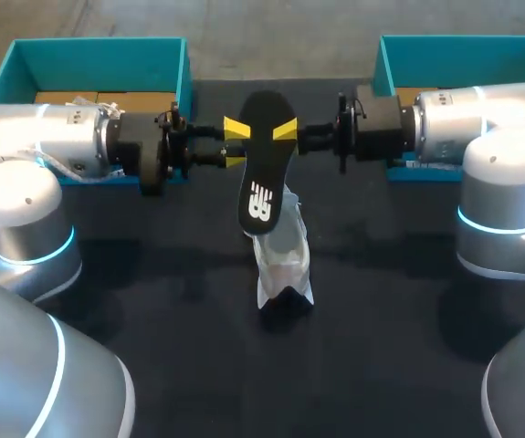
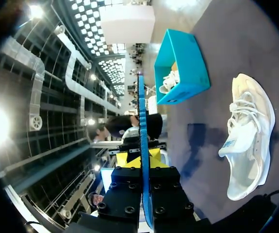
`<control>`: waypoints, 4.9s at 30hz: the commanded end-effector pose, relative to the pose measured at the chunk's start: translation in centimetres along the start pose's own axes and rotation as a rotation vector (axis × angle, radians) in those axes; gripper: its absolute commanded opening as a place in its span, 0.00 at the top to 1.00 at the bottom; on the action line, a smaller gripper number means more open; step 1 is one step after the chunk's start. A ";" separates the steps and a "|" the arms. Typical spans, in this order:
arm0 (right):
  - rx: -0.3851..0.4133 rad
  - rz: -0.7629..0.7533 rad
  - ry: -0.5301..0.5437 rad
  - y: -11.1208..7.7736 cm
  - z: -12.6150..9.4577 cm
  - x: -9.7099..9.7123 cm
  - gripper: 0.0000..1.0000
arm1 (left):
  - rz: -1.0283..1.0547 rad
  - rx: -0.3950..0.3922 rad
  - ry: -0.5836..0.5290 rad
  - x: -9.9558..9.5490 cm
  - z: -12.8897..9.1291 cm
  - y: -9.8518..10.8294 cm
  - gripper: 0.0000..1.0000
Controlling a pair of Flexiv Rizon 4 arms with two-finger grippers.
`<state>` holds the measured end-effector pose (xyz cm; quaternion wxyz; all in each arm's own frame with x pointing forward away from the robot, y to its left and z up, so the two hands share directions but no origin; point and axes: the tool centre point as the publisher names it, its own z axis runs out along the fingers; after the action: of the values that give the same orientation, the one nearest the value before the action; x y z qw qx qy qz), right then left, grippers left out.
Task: Take the shoe out of the shoebox, open the shoe tongue, remove and reinsert the insole, then place the shoe into the shoebox
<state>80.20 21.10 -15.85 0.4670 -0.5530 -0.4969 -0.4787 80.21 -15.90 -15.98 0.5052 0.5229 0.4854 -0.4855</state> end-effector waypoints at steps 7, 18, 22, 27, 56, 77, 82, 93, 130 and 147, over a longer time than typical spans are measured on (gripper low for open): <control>0.013 0.015 -0.022 0.0 0.8 0.1 1.00 | 0.003 -0.018 -0.021 0.4 0.5 0.3 0.59; 0.017 0.012 -0.026 -0.2 1.2 0.2 1.00 | 0.011 -0.035 -0.036 0.7 0.3 0.2 0.67; 0.023 0.012 -0.025 -0.3 1.4 0.2 1.00 | 0.014 -0.038 -0.040 0.9 0.4 0.2 0.73; 0.028 0.009 -0.023 -0.3 1.5 0.2 1.00 | 0.012 -0.040 -0.040 1.0 0.4 0.1 0.76; 0.000 0.005 -0.024 -1.0 -2.0 -0.6 0.00 | -0.026 -0.044 -0.032 0.5 1.5 -0.6 1.00; -0.041 0.003 -0.099 -3.2 -6.8 -0.9 0.00 | -0.025 -0.079 -0.016 0.2 1.1 -0.9 1.00; -0.041 0.003 -0.099 -3.2 -6.8 -0.9 0.00 | -0.025 -0.079 -0.016 0.2 1.1 -0.9 1.00; -0.041 0.003 -0.099 -3.2 -6.8 -0.9 0.00 | -0.025 -0.079 -0.016 0.2 1.1 -0.9 1.00; -0.163 0.063 -0.254 -7.2 -12.5 -5.1 0.00 | -0.195 -0.044 -0.053 -0.8 0.9 -3.1 1.00; -0.256 0.096 -0.348 -8.9 -15.0 -6.9 0.00 | -0.715 0.076 -0.085 -0.2 -0.7 -8.9 1.00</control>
<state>70.90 6.47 -20.87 0.3292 -0.7001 -0.4823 -0.4109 71.99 -15.75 -16.29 0.3112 0.3254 0.5935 -0.6671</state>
